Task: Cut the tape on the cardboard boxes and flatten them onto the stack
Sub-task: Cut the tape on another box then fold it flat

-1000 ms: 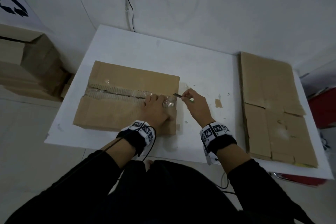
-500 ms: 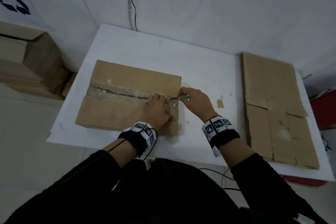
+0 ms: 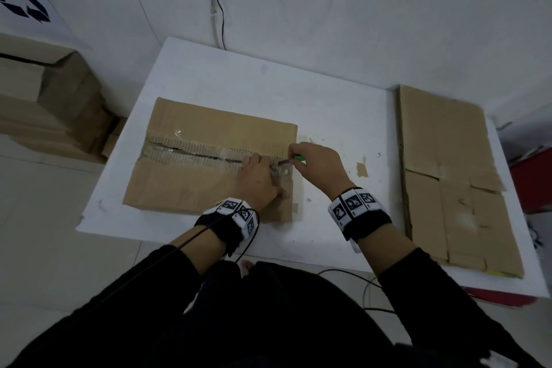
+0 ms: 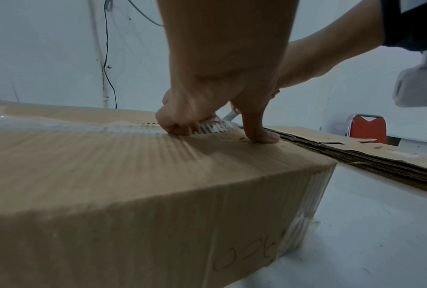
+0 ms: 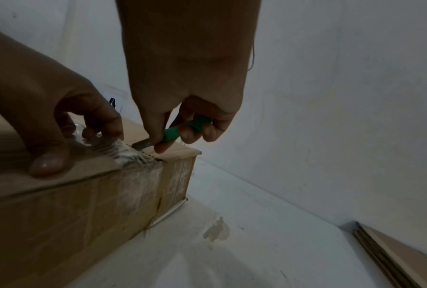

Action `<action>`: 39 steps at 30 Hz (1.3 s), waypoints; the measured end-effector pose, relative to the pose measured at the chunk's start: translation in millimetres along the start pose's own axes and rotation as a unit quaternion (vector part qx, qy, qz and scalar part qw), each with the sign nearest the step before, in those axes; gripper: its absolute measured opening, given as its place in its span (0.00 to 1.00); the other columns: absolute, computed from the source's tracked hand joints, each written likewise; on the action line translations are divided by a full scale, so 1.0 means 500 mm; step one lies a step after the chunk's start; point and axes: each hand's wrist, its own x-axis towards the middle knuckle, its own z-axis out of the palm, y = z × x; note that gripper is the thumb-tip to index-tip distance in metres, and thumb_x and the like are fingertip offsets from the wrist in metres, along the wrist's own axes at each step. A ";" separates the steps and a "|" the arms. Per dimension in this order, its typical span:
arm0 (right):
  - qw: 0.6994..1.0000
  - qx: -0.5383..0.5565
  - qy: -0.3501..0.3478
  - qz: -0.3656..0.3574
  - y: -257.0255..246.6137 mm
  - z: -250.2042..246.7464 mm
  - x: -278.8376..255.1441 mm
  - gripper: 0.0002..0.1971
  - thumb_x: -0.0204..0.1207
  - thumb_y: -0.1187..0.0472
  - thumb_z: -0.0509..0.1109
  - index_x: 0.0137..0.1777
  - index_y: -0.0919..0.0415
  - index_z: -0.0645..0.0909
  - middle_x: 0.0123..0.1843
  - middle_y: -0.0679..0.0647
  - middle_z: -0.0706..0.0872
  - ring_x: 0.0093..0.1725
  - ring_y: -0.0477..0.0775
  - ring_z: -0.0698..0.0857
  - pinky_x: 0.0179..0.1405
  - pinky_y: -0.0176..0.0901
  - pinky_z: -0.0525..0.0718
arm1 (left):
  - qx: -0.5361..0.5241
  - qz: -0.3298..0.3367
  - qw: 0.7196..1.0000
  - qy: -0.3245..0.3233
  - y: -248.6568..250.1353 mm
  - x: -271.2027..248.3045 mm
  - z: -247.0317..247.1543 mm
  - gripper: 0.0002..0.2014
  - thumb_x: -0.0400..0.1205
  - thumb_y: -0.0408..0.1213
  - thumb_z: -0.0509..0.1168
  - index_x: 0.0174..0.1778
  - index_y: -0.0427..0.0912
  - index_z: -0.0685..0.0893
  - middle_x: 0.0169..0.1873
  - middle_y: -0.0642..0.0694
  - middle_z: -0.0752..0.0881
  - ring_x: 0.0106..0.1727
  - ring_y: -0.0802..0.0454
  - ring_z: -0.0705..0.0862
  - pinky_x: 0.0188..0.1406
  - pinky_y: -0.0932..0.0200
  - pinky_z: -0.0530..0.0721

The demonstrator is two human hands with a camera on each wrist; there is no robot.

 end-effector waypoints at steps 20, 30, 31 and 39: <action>0.999 0.004 -0.054 -0.003 0.003 -0.006 0.002 0.03 0.80 0.59 0.66 0.47 0.55 0.81 0.48 0.49 0.87 0.47 0.55 0.84 0.36 0.43 0.72 | -0.007 0.035 0.999 0.014 -0.009 -0.010 0.009 0.37 0.61 0.55 0.81 0.61 0.42 0.77 0.59 0.44 0.77 0.61 0.44 0.69 0.55 0.54 0.70; 1.000 0.026 0.011 0.009 0.005 -0.012 -0.013 0.01 0.80 0.59 0.66 0.48 0.54 0.79 0.48 0.49 0.87 0.48 0.55 0.85 0.38 0.47 0.83 | -0.041 0.041 0.998 0.017 -0.020 -0.014 0.015 0.35 0.59 0.55 0.82 0.58 0.47 0.79 0.56 0.45 0.76 0.59 0.43 0.70 0.54 0.51 0.73; 0.999 0.026 0.022 0.006 0.000 -0.013 -0.012 0.01 0.79 0.59 0.66 0.47 0.54 0.78 0.47 0.49 0.86 0.47 0.55 0.85 0.37 0.47 0.82 | -0.045 0.040 0.998 0.017 -0.020 -0.014 0.015 0.35 0.59 0.55 0.82 0.58 0.47 0.79 0.56 0.45 0.76 0.59 0.43 0.70 0.55 0.51 0.73; 1.000 0.023 -0.018 0.002 -0.006 0.004 -0.014 0.02 0.80 0.59 0.66 0.49 0.54 0.80 0.51 0.48 0.88 0.50 0.54 0.85 0.36 0.44 0.76 | -0.037 0.035 0.998 0.025 -0.019 -0.017 0.020 0.37 0.58 0.56 0.81 0.59 0.44 0.78 0.57 0.43 0.77 0.60 0.43 0.70 0.57 0.50 0.73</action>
